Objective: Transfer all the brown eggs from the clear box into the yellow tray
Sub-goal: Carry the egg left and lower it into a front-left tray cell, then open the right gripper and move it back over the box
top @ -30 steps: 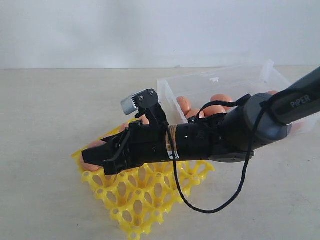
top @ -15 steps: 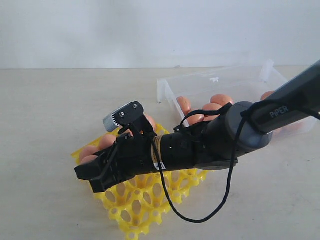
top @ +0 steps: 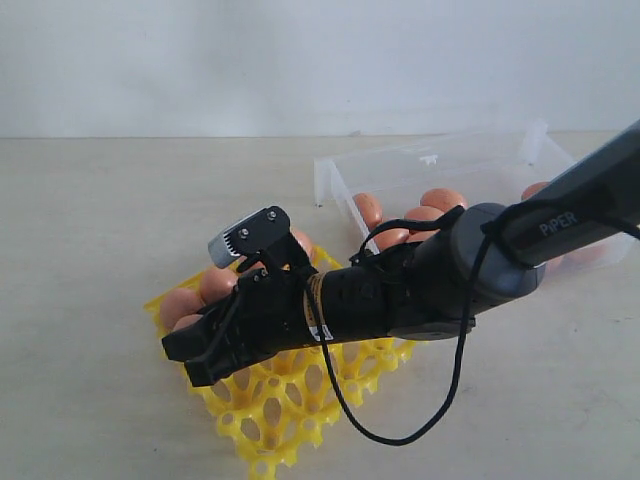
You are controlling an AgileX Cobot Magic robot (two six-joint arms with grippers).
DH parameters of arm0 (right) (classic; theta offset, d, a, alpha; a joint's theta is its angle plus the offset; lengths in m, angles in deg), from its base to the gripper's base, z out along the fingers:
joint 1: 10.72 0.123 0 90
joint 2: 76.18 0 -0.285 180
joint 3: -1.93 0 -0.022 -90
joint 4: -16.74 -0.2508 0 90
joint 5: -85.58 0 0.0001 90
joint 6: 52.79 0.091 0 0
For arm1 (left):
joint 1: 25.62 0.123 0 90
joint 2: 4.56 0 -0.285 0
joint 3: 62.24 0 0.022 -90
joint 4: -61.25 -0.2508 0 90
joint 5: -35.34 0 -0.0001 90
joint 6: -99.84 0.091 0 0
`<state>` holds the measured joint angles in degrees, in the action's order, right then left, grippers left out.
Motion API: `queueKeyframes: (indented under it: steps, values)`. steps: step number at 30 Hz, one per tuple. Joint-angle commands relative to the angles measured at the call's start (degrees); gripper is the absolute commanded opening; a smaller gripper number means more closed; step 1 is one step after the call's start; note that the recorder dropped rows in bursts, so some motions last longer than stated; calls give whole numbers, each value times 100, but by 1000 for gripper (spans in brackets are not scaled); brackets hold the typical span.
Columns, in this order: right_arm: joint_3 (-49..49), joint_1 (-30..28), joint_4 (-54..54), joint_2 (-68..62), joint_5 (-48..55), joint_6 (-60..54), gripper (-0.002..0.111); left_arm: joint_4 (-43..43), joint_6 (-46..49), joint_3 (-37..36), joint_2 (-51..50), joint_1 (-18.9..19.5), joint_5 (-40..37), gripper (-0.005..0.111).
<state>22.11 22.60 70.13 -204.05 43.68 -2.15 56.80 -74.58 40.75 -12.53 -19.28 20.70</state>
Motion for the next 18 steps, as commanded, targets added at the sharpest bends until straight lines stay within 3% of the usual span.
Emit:
queueKeyframes:
  steps: [1, 10, 18]
  values:
    - [-31, -6, -40, -4, -28, -48, 55, 11, -18, -20, 18, -27, 74, 4]
    - [-31, -14, -164, 180, -193, -228, 56, 11, -18, -20, 18, -27, 74, 4]
    - [-31, -14, -1046, 407, -476, -628, 55, 11, -18, -20, 18, -27, 89, 4]
